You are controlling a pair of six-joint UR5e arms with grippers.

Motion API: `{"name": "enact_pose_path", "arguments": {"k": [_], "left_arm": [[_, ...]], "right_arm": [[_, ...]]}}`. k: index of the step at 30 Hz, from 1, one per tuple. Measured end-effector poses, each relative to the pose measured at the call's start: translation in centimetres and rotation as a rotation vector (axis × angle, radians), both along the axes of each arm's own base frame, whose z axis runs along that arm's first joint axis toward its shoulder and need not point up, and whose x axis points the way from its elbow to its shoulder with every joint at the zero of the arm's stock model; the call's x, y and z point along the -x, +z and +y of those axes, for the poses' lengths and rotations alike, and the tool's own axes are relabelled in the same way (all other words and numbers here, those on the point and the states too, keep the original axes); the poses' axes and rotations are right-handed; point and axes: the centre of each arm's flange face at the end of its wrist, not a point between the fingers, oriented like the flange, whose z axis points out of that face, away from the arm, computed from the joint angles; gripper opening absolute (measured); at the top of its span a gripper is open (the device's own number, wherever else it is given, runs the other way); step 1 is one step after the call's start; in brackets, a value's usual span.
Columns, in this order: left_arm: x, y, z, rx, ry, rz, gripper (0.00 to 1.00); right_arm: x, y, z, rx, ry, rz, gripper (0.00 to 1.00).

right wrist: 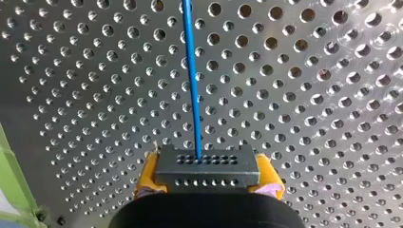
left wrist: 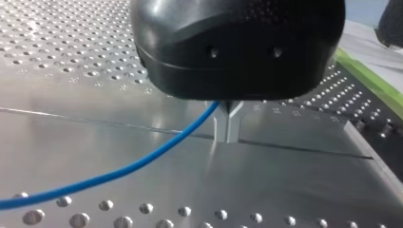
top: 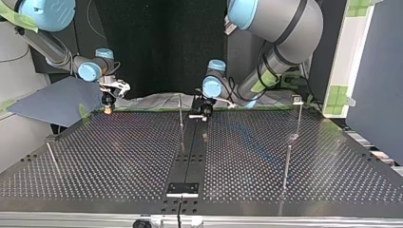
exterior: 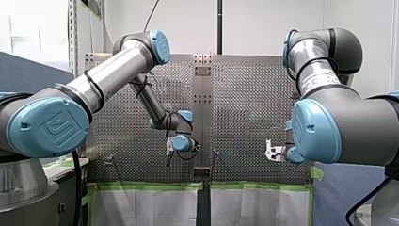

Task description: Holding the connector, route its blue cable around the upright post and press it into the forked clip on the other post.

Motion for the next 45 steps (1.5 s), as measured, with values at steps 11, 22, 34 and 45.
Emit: {"name": "enact_pose_path", "arguments": {"k": [11,22,34,45], "left_arm": [[-0.1,-0.1,0.4,0.002,0.007,0.014,0.02],[0.2,-0.2,0.3,0.040,-0.015,0.048,0.39],[2.2,-1.1,0.2,-0.009,-0.112,0.155,1.00],[4.6,1.0,-0.8,-0.026,-0.181,0.150,1.00]], "right_arm": [[0.0,0.2,-0.3,0.008,0.006,-0.011,0.00],[0.0,0.0,-0.3,0.000,0.006,-0.012,0.00],[-0.2,-0.2,0.0,-0.018,0.010,-0.010,0.00],[-0.6,-0.3,0.3,-0.029,0.027,-0.011,0.00]]}}
